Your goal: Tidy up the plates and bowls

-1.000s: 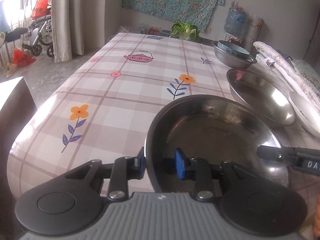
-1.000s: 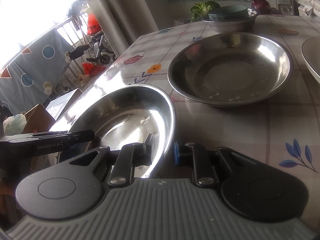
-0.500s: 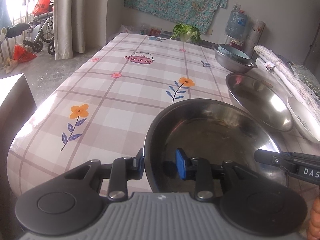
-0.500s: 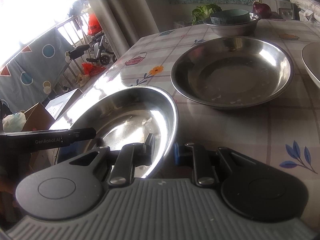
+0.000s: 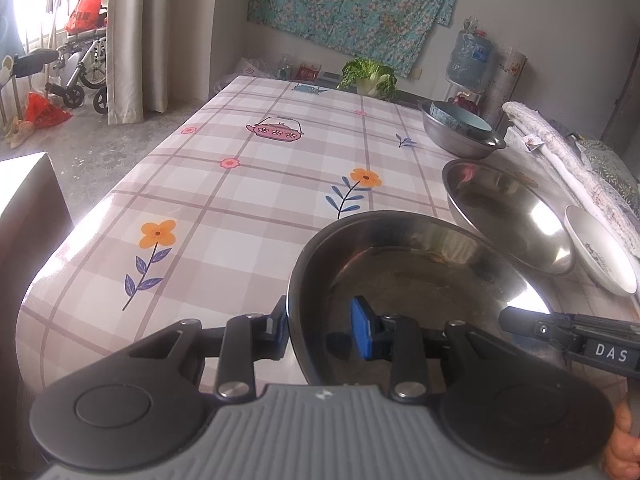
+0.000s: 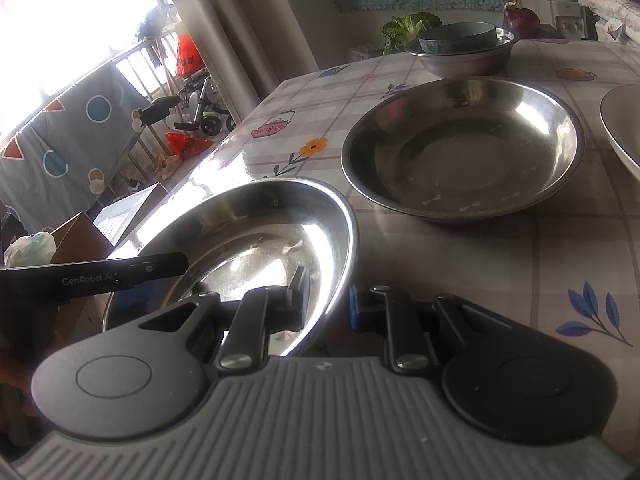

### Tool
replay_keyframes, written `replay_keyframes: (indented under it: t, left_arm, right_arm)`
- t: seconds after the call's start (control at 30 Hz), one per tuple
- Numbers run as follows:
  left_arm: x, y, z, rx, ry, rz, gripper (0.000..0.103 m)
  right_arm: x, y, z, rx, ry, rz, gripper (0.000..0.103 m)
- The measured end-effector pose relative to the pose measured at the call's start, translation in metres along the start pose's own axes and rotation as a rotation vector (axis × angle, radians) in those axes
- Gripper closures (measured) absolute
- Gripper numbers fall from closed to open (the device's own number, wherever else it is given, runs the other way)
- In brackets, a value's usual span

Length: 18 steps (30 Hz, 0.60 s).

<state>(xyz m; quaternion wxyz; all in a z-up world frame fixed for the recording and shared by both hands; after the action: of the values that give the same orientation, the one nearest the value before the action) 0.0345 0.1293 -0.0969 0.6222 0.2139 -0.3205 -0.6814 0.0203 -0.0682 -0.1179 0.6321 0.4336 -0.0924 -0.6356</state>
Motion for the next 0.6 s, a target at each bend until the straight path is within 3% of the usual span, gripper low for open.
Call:
replay_keyframes:
  t: [0.6]
  left_arm:
    - [0.003,0.02,0.016,0.064,-0.012,0.005,0.071]
  right_arm:
    - [-0.009,0.011,0.017,0.04,0.011,0.006,0.085]
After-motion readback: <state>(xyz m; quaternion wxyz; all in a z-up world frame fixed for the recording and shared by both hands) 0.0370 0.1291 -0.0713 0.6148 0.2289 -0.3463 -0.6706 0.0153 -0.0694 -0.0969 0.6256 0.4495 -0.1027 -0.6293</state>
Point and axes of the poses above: each gripper's, at about its wrist camera, not at the fingertips, and z roughly against the way its jaws point, x to its right, y to its top, the point moved 8 cm from there along -z, roughly the way its jaws point, and after that the axes turned 5 degrees about -z, right-handed, at the moved point
